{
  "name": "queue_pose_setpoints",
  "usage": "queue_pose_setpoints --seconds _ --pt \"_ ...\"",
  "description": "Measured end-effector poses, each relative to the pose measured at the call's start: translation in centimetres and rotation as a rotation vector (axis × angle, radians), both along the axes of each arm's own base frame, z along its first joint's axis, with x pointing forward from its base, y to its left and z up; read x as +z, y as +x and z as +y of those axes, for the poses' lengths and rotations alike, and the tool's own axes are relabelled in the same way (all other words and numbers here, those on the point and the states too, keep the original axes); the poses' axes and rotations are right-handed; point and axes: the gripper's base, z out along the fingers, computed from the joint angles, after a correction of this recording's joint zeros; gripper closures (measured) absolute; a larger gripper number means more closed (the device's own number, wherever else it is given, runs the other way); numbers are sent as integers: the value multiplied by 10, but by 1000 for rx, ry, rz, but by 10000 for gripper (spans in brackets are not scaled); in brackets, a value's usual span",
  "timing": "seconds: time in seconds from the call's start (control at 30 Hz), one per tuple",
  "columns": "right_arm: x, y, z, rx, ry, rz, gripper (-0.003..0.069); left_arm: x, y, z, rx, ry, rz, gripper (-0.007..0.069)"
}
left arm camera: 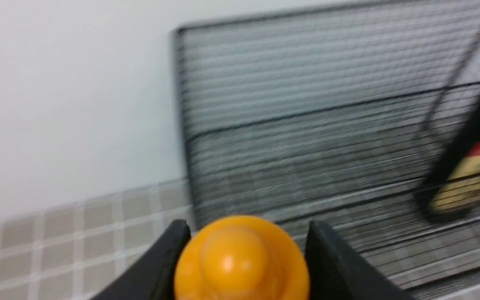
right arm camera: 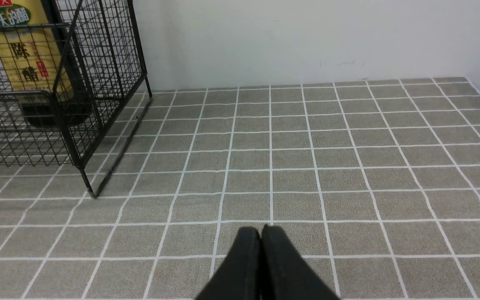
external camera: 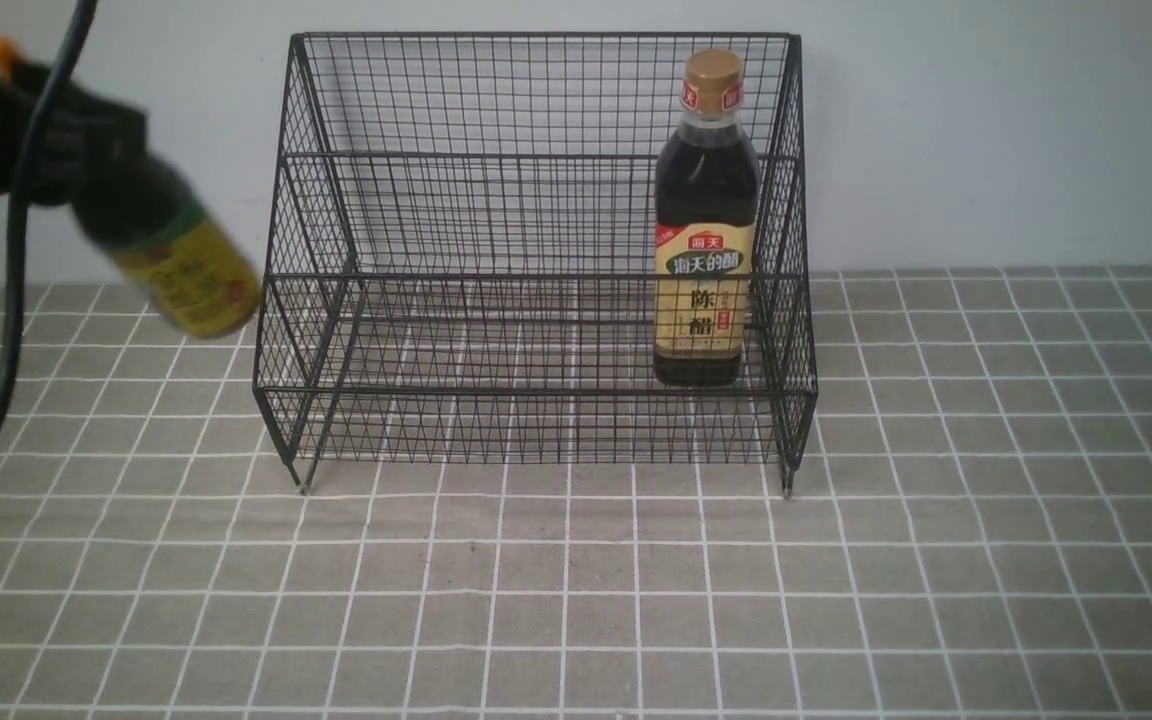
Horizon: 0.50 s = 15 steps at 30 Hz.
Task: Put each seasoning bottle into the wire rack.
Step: Use the left arm to put the condiment bottle back on the shelf
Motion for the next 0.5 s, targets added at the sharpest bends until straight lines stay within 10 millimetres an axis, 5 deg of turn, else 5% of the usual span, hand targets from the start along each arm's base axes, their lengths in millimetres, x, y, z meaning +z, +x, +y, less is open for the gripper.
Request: queue_pose_setpoints --seconds 0.2,0.5 --pt "0 0 0 0 1 0 673 -6 14 -33 -98 6 -26 314" --pt "0 0 0 0 1 0 673 -59 67 -45 -46 30 43 314"
